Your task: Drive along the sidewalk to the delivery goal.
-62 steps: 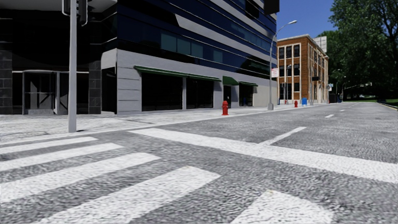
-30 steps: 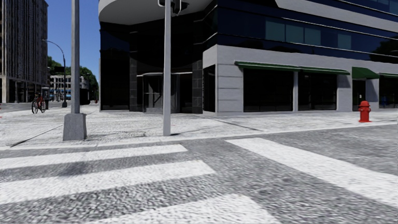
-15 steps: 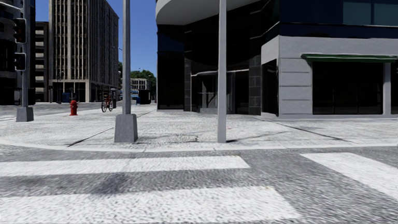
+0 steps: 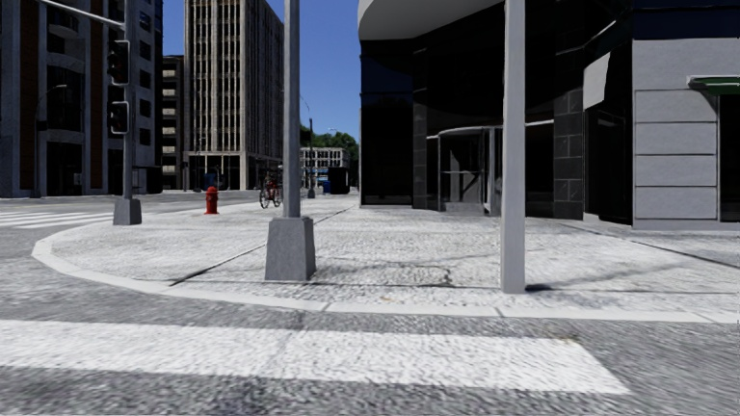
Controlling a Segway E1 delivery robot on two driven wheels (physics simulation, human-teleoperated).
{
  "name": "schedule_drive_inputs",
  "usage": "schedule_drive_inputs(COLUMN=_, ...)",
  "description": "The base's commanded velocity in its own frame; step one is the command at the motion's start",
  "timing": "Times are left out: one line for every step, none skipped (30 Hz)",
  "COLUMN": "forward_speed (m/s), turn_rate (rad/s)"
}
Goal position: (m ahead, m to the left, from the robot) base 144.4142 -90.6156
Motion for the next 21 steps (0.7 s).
schedule_drive_inputs(forward_speed=2.0, turn_rate=0.0)
schedule_drive_inputs(forward_speed=2.0, turn_rate=0.0)
schedule_drive_inputs(forward_speed=2.0, turn_rate=0.0)
schedule_drive_inputs(forward_speed=1.99, turn_rate=-0.36)
schedule_drive_inputs(forward_speed=1.97, turn_rate=-0.52)
schedule_drive_inputs(forward_speed=1.96, turn_rate=-0.58)
schedule_drive_inputs(forward_speed=1.96, turn_rate=-0.58)
schedule_drive_inputs(forward_speed=1.98, turn_rate=-0.59)
schedule_drive_inputs(forward_speed=2.0, turn_rate=-0.59)
schedule_drive_inputs(forward_speed=2.0, turn_rate=-0.59)
schedule_drive_inputs(forward_speed=2.0, turn_rate=-0.59)
schedule_drive_inputs(forward_speed=2.0, turn_rate=-0.59)
schedule_drive_inputs(forward_speed=2.0, turn_rate=-0.59)
schedule_drive_inputs(forward_speed=2.0, turn_rate=-0.59)
schedule_drive_inputs(forward_speed=2.0, turn_rate=-0.59)
schedule_drive_inputs(forward_speed=1.98, turn_rate=-0.59)
schedule_drive_inputs(forward_speed=1.98, turn_rate=-0.59)
schedule_drive_inputs(forward_speed=1.94, turn_rate=-0.59)
schedule_drive_inputs(forward_speed=1.91, turn_rate=-0.51)
schedule_drive_inputs(forward_speed=1.79, turn_rate=0.0)
schedule_drive_inputs(forward_speed=1.79, turn_rate=0.0)
